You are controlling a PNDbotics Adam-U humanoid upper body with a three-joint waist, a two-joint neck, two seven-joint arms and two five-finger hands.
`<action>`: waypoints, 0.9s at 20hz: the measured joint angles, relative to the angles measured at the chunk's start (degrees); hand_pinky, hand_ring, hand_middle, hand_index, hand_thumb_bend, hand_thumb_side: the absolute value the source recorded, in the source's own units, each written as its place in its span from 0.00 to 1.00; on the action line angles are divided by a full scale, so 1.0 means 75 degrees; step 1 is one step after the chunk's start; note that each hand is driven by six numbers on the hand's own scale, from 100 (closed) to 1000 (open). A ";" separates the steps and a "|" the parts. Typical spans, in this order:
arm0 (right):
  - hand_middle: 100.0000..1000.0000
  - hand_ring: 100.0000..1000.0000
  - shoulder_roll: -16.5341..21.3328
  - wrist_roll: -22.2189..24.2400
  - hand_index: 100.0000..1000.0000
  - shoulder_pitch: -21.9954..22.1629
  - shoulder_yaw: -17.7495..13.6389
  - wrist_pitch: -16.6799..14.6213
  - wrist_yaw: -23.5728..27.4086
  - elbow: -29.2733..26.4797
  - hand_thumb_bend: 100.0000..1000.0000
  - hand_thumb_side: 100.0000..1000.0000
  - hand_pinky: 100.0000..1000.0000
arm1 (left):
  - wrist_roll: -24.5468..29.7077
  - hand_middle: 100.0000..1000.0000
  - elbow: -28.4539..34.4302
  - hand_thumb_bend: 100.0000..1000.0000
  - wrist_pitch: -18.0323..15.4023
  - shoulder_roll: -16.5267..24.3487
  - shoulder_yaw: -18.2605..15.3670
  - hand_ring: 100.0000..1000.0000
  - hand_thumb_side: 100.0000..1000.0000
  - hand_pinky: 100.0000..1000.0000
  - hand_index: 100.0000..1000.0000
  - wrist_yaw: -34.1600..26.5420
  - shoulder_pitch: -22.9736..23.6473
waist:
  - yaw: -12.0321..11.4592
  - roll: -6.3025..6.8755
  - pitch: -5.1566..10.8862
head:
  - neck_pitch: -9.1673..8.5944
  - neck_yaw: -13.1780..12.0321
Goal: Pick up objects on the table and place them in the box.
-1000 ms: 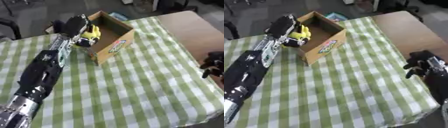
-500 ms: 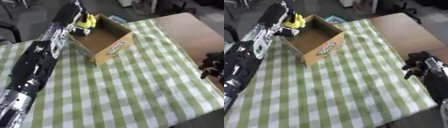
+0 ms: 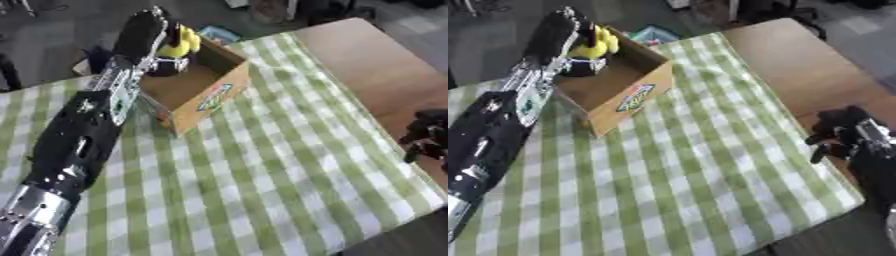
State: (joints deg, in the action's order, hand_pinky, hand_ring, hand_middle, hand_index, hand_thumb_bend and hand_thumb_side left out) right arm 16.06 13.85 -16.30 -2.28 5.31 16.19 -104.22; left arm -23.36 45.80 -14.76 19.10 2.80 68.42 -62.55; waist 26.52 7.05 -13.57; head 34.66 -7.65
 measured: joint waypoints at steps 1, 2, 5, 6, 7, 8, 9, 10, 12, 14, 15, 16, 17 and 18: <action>0.51 0.52 -0.0023 0.0004 0.66 -0.0018 0.0013 0.0004 -0.0006 0.0000 0.00 0.72 0.33 | -0.0056 0.18 -0.0052 0.32 0.0017 0.0001 -0.0027 0.26 0.00 0.39 0.37 0.0047 0.0006 | 0.0049 0.0032 -0.0035 | -0.0023 -0.0013; 0.51 0.52 -0.0033 0.0007 0.66 -0.0036 0.0024 0.0008 -0.0021 0.0000 0.00 0.73 0.33 | -0.0095 0.29 -0.0096 0.33 0.0033 0.0001 -0.0046 0.35 0.00 0.44 0.47 0.0100 0.0011 | 0.0094 0.0057 -0.0072 | -0.0043 -0.0028; 0.51 0.52 -0.0056 0.0019 0.66 -0.0049 0.0027 0.0025 -0.0073 -0.0001 0.00 0.74 0.33 | -0.0111 0.58 -0.0183 0.46 0.0068 0.0001 -0.0069 0.57 0.02 0.58 0.73 0.0242 0.0044 | 0.0203 0.0142 -0.0150 | -0.0070 -0.0046; 0.51 0.52 -0.0067 0.0022 0.66 -0.0051 0.0027 0.0030 -0.0080 -0.0001 0.00 0.75 0.33 | -0.0078 0.63 -0.0188 0.48 0.0085 0.0001 -0.0069 0.61 0.04 0.61 0.75 0.0285 0.0055 | 0.0218 0.0165 -0.0161 | -0.0071 -0.0047; 0.51 0.52 -0.0077 0.0027 0.66 -0.0053 0.0027 0.0037 -0.0098 -0.0001 0.00 0.75 0.33 | -0.0007 0.67 -0.0200 0.50 0.0102 0.0001 -0.0069 0.64 0.06 0.63 0.77 0.0331 0.0062 | 0.0222 0.0174 -0.0167 | -0.0071 -0.0047; 0.51 0.52 -0.0085 0.0030 0.66 -0.0064 0.0028 0.0041 -0.0124 -0.0001 0.00 0.74 0.33 | 0.0094 0.72 -0.0214 0.52 0.0116 0.0002 -0.0069 0.70 0.10 0.67 0.80 0.0379 0.0063 | 0.0222 0.0177 -0.0169 | -0.0071 -0.0046; 0.51 0.52 -0.0086 0.0032 0.66 -0.0082 0.0029 0.0043 -0.0137 -0.0002 0.00 0.74 0.33 | 0.0215 0.74 -0.0224 0.52 0.0126 0.0002 -0.0069 0.71 0.11 0.68 0.81 0.0425 0.0065 | 0.0222 0.0177 -0.0169 | -0.0071 -0.0045; 0.51 0.52 -0.0086 0.0033 0.66 -0.0093 0.0030 0.0044 -0.0142 -0.0002 0.00 0.75 0.33 | 0.0347 0.78 -0.0224 0.52 0.0128 0.0002 -0.0069 0.75 0.14 0.71 0.84 0.0457 0.0069 | 0.0220 0.0177 -0.0169 | -0.0071 -0.0044; 0.51 0.52 -0.0086 0.0032 0.66 -0.0105 0.0031 0.0046 -0.0146 -0.0002 0.00 0.75 0.33 | 0.0644 0.80 -0.0224 0.48 0.0111 0.0002 -0.0067 0.77 0.16 0.73 0.84 0.0520 0.0079 | 0.0186 0.0178 -0.0169 | -0.0070 -0.0041; 0.51 0.52 -0.0086 0.0030 0.66 -0.0105 0.0031 0.0049 -0.0152 -0.0002 0.00 0.74 0.33 | 0.0928 0.80 -0.0217 0.45 0.0084 0.0002 -0.0067 0.77 0.17 0.73 0.83 0.0540 0.0106 | 0.0109 0.0178 -0.0164 | -0.0064 -0.0033; 0.51 0.52 -0.0086 0.0028 0.66 -0.0104 0.0031 0.0053 -0.0152 -0.0002 0.00 0.74 0.33 | 0.1055 0.80 -0.0199 0.44 0.0068 0.0002 -0.0067 0.77 0.17 0.73 0.82 0.0529 0.0130 | 0.0062 0.0175 -0.0155 | -0.0061 -0.0028; 0.51 0.52 -0.0086 0.0026 0.66 -0.0100 0.0031 0.0055 -0.0152 -0.0002 0.00 0.73 0.33 | 0.1160 0.75 -0.0170 0.38 0.0049 0.0002 -0.0067 0.72 0.15 0.72 0.79 0.0489 0.0148 | 0.0002 0.0171 -0.0135 | -0.0058 -0.0022; 0.51 0.52 -0.0086 0.0023 0.66 -0.0092 0.0031 0.0058 -0.0152 -0.0002 0.00 0.73 0.33 | 0.1242 0.72 -0.0129 0.34 0.0025 0.0002 -0.0066 0.70 0.13 0.71 0.77 0.0407 0.0162 | -0.0074 0.0156 -0.0099 | -0.0055 -0.0005; 0.51 0.52 -0.0086 0.0020 0.66 -0.0064 0.0031 0.0061 -0.0152 -0.0002 0.00 0.73 0.33 | 0.1311 0.68 -0.0075 0.27 -0.0002 0.0002 -0.0065 0.66 0.13 0.70 0.73 0.0273 0.0187 | -0.0152 0.0128 -0.0059 | -0.0036 0.0016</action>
State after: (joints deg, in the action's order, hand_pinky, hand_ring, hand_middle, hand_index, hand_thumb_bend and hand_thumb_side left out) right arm 15.41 14.00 -16.78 -2.05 5.76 15.05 -104.23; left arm -13.53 45.24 -14.77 19.12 2.31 70.47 -61.15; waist 25.38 8.01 -14.01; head 34.39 -7.53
